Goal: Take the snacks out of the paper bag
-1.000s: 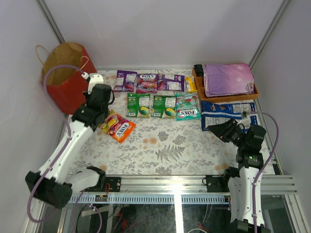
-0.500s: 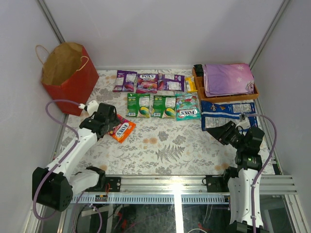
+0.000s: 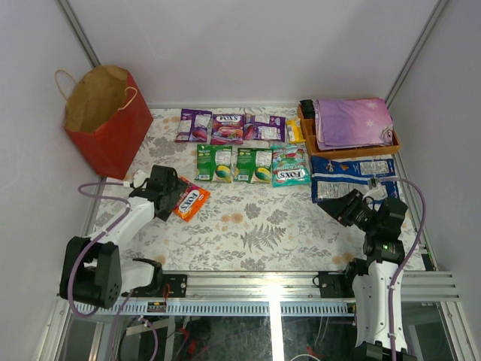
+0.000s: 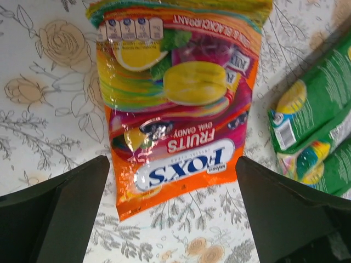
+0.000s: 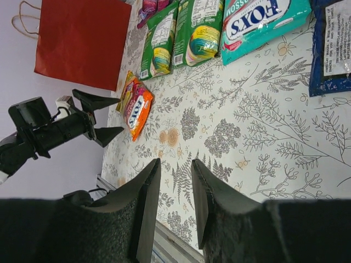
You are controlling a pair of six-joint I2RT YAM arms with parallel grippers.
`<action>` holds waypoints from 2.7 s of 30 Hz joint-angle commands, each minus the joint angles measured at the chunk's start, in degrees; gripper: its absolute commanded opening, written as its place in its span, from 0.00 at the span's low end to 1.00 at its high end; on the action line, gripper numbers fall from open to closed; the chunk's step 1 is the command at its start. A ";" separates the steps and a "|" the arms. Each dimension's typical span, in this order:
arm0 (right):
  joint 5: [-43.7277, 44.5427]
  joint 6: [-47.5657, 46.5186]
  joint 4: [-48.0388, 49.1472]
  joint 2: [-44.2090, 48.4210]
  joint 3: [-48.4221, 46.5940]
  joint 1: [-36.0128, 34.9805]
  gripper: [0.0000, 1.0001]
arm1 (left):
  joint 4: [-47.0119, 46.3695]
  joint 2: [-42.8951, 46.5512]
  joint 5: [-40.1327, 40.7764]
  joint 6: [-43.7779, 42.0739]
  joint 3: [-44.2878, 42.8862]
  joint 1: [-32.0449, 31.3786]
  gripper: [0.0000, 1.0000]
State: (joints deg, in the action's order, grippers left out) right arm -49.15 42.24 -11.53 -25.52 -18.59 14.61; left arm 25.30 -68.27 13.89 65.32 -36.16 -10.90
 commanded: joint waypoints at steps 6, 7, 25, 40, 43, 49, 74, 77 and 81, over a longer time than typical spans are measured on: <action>-1.64 -3.31 -0.64 -1.30 -0.13 -0.52 0.37 | -5.76 -17.74 -0.37 -4.56 -6.65 5.32 1.00; -1.59 -3.26 -0.71 -1.25 -0.13 -0.52 0.37 | -4.64 -20.08 0.31 -5.81 -8.47 5.88 1.00; -1.64 -4.22 1.15 -3.19 1.45 -0.59 0.37 | 2.72 -47.84 12.86 -29.04 -42.35 10.54 1.00; 0.38 -5.84 0.48 -3.12 1.06 -0.91 0.36 | -5.43 -37.47 20.92 -57.68 -44.62 9.85 1.00; 3.58 -9.25 -2.65 -2.99 -1.43 -1.37 0.36 | 1.01 -32.31 12.69 -46.31 -45.16 9.62 1.00; 3.11 -8.91 -2.69 -3.01 -1.47 -2.04 0.36 | 4.32 -24.44 9.55 -18.07 -33.06 8.09 1.00; 2.55 -9.61 -2.32 -3.03 1.10 -2.44 0.36 | -16.10 -26.01 15.85 17.32 -5.14 -2.25 0.85; 2.43 -9.86 -2.63 -3.05 1.01 -2.39 0.36 | -19.10 -25.19 16.55 19.29 -3.38 -1.85 0.81; 2.39 -9.99 -2.72 -3.00 1.06 -2.40 0.36 | -21.34 -25.30 14.83 20.93 -2.80 -0.16 0.77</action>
State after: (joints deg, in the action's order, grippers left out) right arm -46.06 33.50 -14.90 -28.56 -17.17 12.71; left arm 4.99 -91.18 30.06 82.21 -42.02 -12.80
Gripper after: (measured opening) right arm 0.360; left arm 0.794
